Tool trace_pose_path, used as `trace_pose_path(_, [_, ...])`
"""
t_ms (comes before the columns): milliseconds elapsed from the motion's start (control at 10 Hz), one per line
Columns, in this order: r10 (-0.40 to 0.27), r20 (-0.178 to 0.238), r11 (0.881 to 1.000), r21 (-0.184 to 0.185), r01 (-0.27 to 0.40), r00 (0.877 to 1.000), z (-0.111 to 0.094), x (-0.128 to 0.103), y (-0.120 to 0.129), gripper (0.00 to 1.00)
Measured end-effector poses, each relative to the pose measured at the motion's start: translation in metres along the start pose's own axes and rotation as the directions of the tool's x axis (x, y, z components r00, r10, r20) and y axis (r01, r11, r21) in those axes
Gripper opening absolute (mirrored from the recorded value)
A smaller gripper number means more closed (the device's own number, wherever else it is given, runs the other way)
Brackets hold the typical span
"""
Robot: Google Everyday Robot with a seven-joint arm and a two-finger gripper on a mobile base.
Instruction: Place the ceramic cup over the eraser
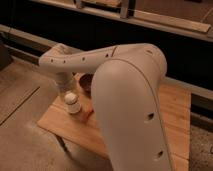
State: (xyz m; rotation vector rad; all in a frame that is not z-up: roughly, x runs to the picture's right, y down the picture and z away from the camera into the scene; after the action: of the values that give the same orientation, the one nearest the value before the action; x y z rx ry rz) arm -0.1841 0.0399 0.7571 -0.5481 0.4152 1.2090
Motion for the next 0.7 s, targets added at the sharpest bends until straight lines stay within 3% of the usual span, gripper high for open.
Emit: trace_pose_path(700, [0.008, 0.017, 1.0, -0.018, -0.008, 1.0, -0.0076, -0.0043, 0.0019, 0.72])
